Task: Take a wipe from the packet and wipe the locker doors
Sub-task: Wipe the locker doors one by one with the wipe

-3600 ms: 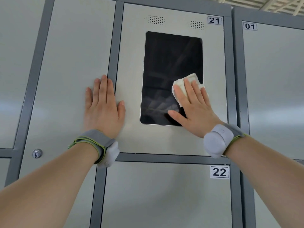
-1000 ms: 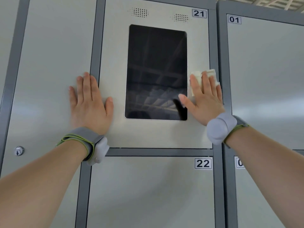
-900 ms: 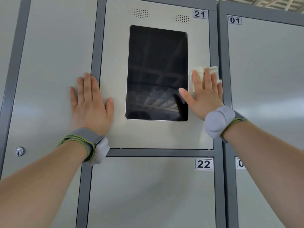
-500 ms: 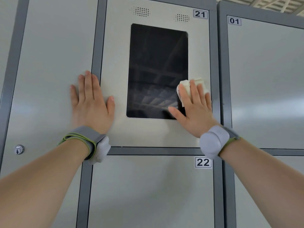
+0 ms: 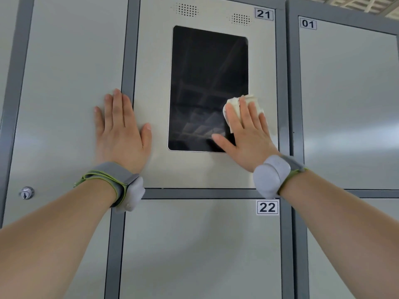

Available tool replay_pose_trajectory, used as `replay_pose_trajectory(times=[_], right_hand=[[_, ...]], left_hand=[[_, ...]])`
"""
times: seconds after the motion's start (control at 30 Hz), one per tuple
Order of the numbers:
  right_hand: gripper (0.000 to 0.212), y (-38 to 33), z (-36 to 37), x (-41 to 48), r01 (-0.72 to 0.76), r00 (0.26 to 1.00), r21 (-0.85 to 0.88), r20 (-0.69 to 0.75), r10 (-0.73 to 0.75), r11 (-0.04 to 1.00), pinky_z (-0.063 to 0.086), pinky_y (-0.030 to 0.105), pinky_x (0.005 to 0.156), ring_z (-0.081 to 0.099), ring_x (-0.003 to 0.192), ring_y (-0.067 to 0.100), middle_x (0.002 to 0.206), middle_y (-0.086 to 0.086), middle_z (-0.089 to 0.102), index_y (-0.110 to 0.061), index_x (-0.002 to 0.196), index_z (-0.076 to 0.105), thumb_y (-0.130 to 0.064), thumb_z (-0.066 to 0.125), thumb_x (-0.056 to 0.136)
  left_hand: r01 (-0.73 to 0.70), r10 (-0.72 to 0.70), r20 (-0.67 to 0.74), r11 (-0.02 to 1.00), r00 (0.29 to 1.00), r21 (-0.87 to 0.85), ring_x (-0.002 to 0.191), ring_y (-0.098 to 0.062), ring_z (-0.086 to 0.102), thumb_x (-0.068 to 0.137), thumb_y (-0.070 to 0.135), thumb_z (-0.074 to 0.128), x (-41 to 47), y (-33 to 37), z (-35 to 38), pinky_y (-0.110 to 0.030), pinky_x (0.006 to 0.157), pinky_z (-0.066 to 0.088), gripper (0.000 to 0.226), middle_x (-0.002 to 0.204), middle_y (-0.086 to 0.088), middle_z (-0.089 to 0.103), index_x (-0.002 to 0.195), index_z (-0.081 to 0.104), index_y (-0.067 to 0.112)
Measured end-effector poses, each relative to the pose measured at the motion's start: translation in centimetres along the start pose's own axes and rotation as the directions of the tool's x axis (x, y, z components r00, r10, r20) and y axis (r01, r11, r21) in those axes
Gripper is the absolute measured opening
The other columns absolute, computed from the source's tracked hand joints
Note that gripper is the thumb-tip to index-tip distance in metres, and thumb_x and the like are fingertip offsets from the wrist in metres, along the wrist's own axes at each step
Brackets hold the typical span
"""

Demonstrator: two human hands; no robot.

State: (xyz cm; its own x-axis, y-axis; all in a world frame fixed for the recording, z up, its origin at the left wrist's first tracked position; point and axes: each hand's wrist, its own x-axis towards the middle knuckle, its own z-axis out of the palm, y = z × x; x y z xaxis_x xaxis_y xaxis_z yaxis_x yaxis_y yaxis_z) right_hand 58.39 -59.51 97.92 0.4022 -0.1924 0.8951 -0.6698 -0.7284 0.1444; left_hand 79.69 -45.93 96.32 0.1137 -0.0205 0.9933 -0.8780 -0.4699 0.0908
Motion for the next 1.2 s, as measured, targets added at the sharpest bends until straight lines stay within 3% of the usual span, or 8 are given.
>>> replay_pose_trajectory(times=[0.1, 0.3, 0.53, 0.63, 0.73, 0.93, 1.03, 1.2], right_hand=[[0.081, -0.8, -0.1, 0.7, -0.044, 0.999, 0.072, 0.004, 0.044, 0.996, -0.006, 0.043, 0.116, -0.013, 0.144, 0.029, 0.158, 0.007, -0.013, -0.024, 0.151, 0.002, -0.071, 0.013, 0.085], [0.101, -2.4, 1.4, -2.4, 0.136, 0.990, 0.062, 0.028, -0.138, 0.989, -0.011, 0.040, 0.114, -0.018, 0.144, 0.025, 0.158, 0.004, -0.015, -0.025, 0.151, 0.000, -0.081, -0.015, 0.069], [0.076, -3.0, 0.1, 1.2, 0.049, 0.999, 0.061, -0.016, -0.048, 0.997, -0.009, 0.039, 0.114, -0.015, 0.144, 0.023, 0.158, 0.004, -0.011, -0.023, 0.151, 0.002, -0.064, 0.020, 0.090], [0.095, -4.2, 1.1, 0.0, 0.083, 0.996, 0.104, -0.041, -0.079, 0.991, -0.010, 0.042, 0.115, -0.014, 0.145, 0.026, 0.158, 0.005, -0.009, -0.023, 0.151, 0.005, -0.079, -0.001, 0.075], [0.104, -5.0, 1.9, -1.4, 0.160, 0.987, 0.058, -0.028, -0.159, 0.985, -0.009, 0.045, 0.115, -0.012, 0.145, 0.028, 0.158, 0.007, -0.007, -0.020, 0.152, 0.005, -0.080, -0.017, 0.069], [0.089, -4.9, 0.6, 1.8, 0.102, 0.993, 0.021, -0.058, -0.101, 0.995, -0.005, 0.045, 0.116, -0.008, 0.145, 0.029, 0.158, 0.007, -0.004, -0.022, 0.151, 0.008, -0.072, 0.002, 0.077], [0.094, -5.6, 0.7, 2.3, 0.050, 0.998, 0.073, -0.049, -0.046, 0.996, -0.005, 0.047, 0.116, -0.010, 0.144, 0.028, 0.158, 0.007, -0.007, -0.024, 0.150, 0.008, -0.074, -0.002, 0.071], [0.104, -6.4, 1.9, -0.8, 0.194, 0.981, 0.036, -0.022, -0.194, 0.980, -0.008, 0.045, 0.115, -0.010, 0.145, 0.028, 0.159, 0.008, -0.005, -0.018, 0.152, 0.004, -0.081, -0.013, 0.070]], left_hand=[[-0.009, 0.009, -0.003, 1.000, 1.000, -0.011, 0.144, -0.035, 0.009, 0.089, 0.038, 0.019, 0.1, -0.1, 0.0, -0.047, 0.117, 0.001, 0.072, 0.155, -0.021, 0.013, 0.146, 0.017, -0.007], [-0.036, 0.036, 0.014, 0.999, 0.999, -0.037, 0.144, -0.034, 0.008, 0.089, 0.029, 0.024, 0.0, -0.6, -0.4, -0.043, 0.117, 0.000, 0.067, 0.156, -0.020, 0.012, 0.146, 0.016, -0.006], [-0.097, 0.097, 0.002, 0.994, 0.995, -0.055, 0.143, -0.035, 0.016, 0.089, 0.030, 0.020, -0.1, -1.6, -0.4, -0.042, 0.116, 0.005, 0.067, 0.154, -0.022, 0.019, 0.145, 0.023, -0.006], [-0.117, 0.118, 0.020, 0.991, 0.993, -0.061, 0.143, -0.035, 0.017, 0.088, 0.030, 0.021, -0.1, -1.8, -0.7, -0.041, 0.116, 0.005, 0.067, 0.154, -0.022, 0.020, 0.145, 0.024, -0.006], [-0.148, 0.149, 0.031, 0.988, 0.988, -0.055, 0.143, -0.035, 0.017, 0.088, 0.030, 0.022, -0.2, -2.1, -0.9, -0.040, 0.116, 0.005, 0.067, 0.153, -0.022, 0.020, 0.144, 0.024, -0.007], [-0.155, 0.157, 0.031, 0.985, 0.987, -0.072, 0.143, -0.034, 0.018, 0.087, 0.034, 0.018, -0.6, -2.3, -0.9, -0.038, 0.116, 0.005, 0.070, 0.153, -0.021, 0.021, 0.144, 0.026, -0.006], [-0.171, 0.175, 0.042, 0.982, 0.984, -0.077, 0.143, -0.033, 0.017, 0.087, 0.035, 0.017, -0.6, -2.6, -1.1, -0.036, 0.116, 0.003, 0.071, 0.153, -0.021, 0.021, 0.144, 0.026, -0.006], [-0.214, 0.220, 0.084, 0.974, 0.972, -0.074, 0.143, -0.034, 0.016, 0.089, 0.033, 0.022, -0.5, -3.4, -1.7, -0.036, 0.116, 0.006, 0.068, 0.153, -0.022, 0.020, 0.144, 0.025, -0.007]])
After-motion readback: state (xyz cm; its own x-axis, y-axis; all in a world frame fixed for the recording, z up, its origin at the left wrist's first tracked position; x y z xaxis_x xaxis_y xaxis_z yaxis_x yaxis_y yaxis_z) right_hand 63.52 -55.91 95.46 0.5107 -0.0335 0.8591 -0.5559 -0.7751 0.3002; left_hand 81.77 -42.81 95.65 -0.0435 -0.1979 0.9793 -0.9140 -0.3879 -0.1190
